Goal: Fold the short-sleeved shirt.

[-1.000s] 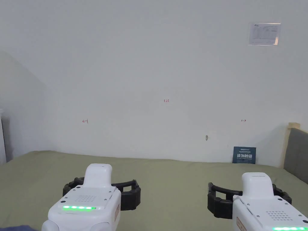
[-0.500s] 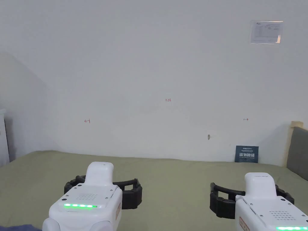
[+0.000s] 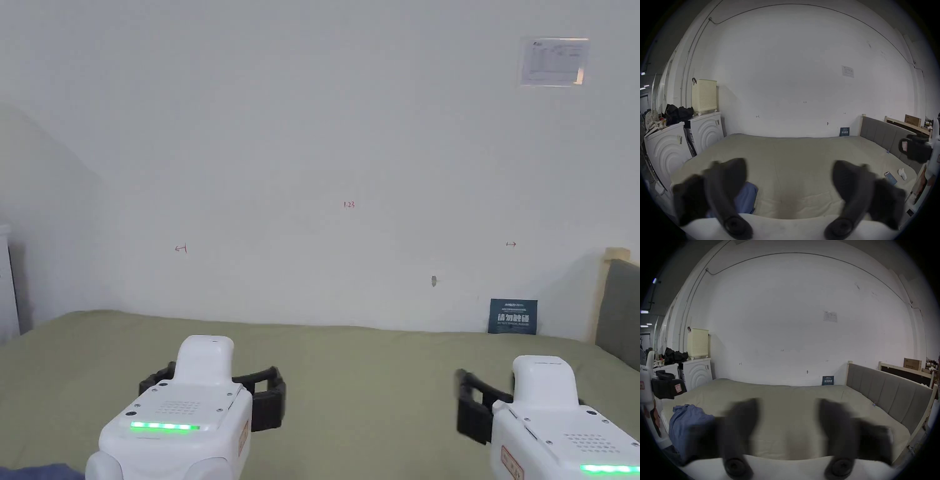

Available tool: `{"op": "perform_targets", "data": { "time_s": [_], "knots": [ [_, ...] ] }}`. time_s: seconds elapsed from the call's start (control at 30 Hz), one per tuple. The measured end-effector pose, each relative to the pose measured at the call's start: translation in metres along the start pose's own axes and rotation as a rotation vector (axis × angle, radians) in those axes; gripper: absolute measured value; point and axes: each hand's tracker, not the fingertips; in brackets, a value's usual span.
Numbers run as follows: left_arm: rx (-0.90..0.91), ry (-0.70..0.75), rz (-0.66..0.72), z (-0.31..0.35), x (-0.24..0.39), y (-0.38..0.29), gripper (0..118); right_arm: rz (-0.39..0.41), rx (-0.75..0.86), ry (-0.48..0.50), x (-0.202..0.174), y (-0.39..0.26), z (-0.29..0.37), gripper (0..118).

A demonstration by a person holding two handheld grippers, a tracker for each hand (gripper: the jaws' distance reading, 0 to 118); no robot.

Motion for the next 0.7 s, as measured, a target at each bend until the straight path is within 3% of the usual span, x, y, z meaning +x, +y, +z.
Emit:
{"op": "perform_targets", "data": {
  "time_s": [0.03, 0.07, 0.47, 0.57, 0.7],
  "knots": [
    [0.001, -0.002, -0.011, 0.0, 0.001, -0.001, 27, -0.004, -0.026, -0.015, 0.0, -0.001, -0.004, 0],
    [-0.005, -0.012, -0.012, 0.0, 0.001, -0.001, 0, -0.052, -0.049, -0.046, -0.001, -0.008, -0.004, 0],
    [-0.037, 0.021, 0.001, -0.002, -0.026, -0.012, 0, 0.018, -0.048, -0.056, -0.009, -0.018, -0.013, 0],
    [-0.052, 0.115, 0.0, 0.009, -0.067, -0.015, 0, 0.049, -0.052, 0.025, -0.038, -0.027, -0.026, 0],
    [-0.062, 0.287, 0.035, 0.039, -0.138, -0.02, 0, 0.044, -0.055, 0.2, -0.106, -0.032, -0.044, 0]
  ]
}}
